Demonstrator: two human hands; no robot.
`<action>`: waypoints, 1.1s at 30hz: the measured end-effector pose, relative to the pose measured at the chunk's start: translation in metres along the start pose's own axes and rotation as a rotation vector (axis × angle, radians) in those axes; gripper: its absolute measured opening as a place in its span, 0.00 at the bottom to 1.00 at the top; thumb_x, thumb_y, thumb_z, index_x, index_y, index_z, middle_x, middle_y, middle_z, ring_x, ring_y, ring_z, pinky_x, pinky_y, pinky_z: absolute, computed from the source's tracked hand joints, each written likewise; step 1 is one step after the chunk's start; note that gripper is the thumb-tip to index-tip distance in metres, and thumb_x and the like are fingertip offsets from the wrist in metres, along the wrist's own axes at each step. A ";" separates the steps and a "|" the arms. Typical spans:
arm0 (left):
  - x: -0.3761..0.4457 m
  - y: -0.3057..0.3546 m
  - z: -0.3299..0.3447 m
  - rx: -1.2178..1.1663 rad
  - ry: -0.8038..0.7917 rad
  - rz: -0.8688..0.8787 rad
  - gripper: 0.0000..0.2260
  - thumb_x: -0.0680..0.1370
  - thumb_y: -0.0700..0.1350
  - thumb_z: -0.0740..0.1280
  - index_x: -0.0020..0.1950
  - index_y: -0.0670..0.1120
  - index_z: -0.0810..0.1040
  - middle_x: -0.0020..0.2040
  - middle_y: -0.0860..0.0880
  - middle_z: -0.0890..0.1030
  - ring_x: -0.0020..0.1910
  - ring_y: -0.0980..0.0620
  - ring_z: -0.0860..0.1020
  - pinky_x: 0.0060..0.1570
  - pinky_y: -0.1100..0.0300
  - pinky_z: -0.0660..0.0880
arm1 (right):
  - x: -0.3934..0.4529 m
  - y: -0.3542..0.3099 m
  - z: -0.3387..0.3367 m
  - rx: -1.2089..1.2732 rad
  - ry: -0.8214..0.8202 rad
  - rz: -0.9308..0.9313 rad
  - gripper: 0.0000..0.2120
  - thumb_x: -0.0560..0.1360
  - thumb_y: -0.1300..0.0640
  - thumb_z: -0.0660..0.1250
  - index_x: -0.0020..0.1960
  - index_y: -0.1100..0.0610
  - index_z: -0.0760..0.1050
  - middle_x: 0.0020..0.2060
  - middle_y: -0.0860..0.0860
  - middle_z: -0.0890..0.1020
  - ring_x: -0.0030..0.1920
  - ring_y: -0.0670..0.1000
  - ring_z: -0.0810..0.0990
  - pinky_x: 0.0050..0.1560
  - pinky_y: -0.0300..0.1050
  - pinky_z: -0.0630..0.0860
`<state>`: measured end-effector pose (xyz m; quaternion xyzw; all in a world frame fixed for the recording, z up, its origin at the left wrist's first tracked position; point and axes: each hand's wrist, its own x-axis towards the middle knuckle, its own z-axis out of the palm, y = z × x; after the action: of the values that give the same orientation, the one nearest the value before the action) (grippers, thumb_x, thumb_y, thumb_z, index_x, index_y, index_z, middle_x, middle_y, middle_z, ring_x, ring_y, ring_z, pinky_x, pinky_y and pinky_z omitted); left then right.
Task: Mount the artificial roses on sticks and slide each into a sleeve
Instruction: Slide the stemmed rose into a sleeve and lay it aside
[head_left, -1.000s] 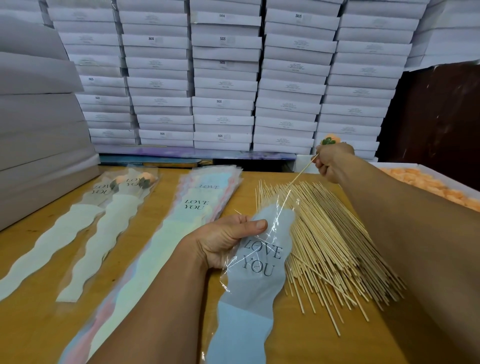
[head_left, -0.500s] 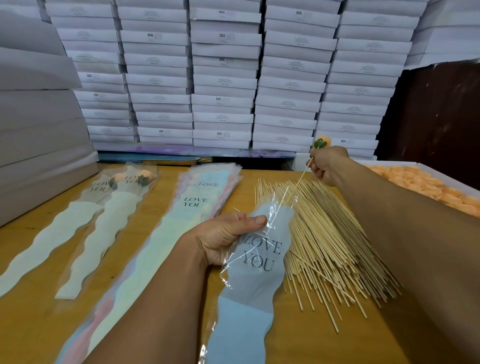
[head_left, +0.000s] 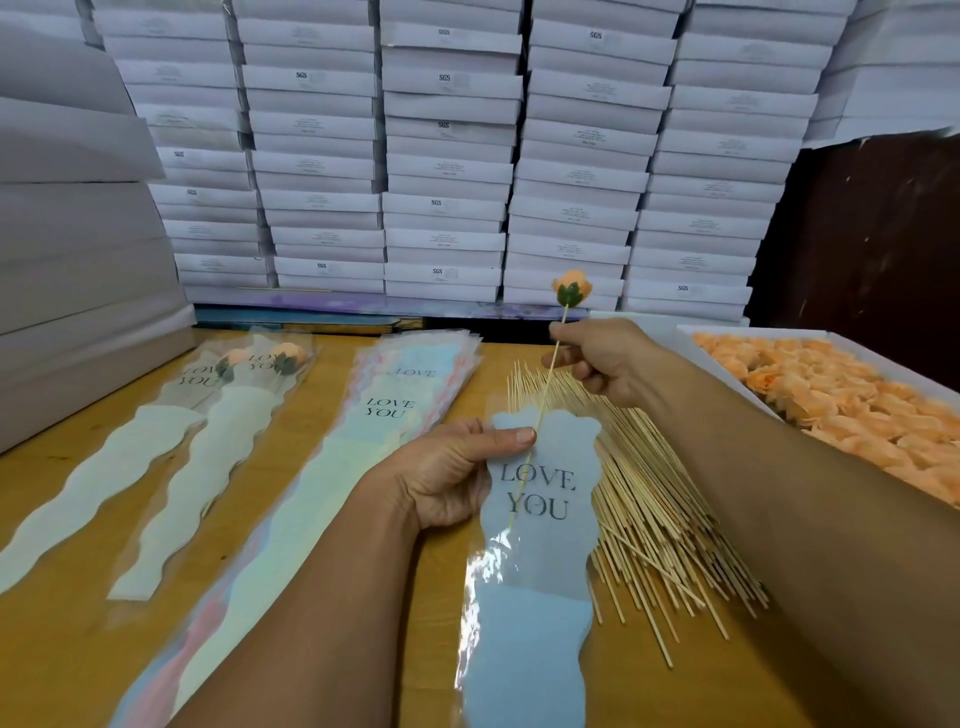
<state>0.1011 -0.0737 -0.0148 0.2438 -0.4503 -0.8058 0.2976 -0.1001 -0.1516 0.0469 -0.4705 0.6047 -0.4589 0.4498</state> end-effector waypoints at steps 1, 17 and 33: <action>0.001 0.000 0.000 0.005 0.013 0.007 0.16 0.75 0.37 0.70 0.60 0.32 0.79 0.57 0.33 0.82 0.52 0.39 0.84 0.55 0.46 0.81 | -0.004 0.000 0.001 0.010 -0.036 0.011 0.09 0.80 0.52 0.69 0.54 0.59 0.78 0.34 0.52 0.86 0.21 0.43 0.70 0.19 0.35 0.59; 0.003 -0.001 0.007 0.060 0.154 0.101 0.12 0.73 0.37 0.71 0.55 0.38 0.83 0.50 0.35 0.84 0.42 0.42 0.85 0.46 0.48 0.84 | -0.058 0.027 0.004 0.153 -0.270 0.047 0.05 0.75 0.57 0.73 0.46 0.57 0.87 0.42 0.53 0.85 0.38 0.51 0.82 0.40 0.46 0.80; 0.004 -0.001 0.016 0.085 0.019 0.039 0.18 0.75 0.35 0.70 0.64 0.35 0.75 0.50 0.35 0.84 0.43 0.41 0.86 0.42 0.49 0.83 | -0.061 0.032 -0.003 0.466 -0.196 0.123 0.22 0.80 0.42 0.65 0.56 0.61 0.81 0.49 0.57 0.87 0.49 0.56 0.81 0.64 0.58 0.75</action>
<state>0.0875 -0.0663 -0.0084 0.2552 -0.4857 -0.7777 0.3068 -0.0990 -0.0871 0.0226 -0.3589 0.4636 -0.5099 0.6295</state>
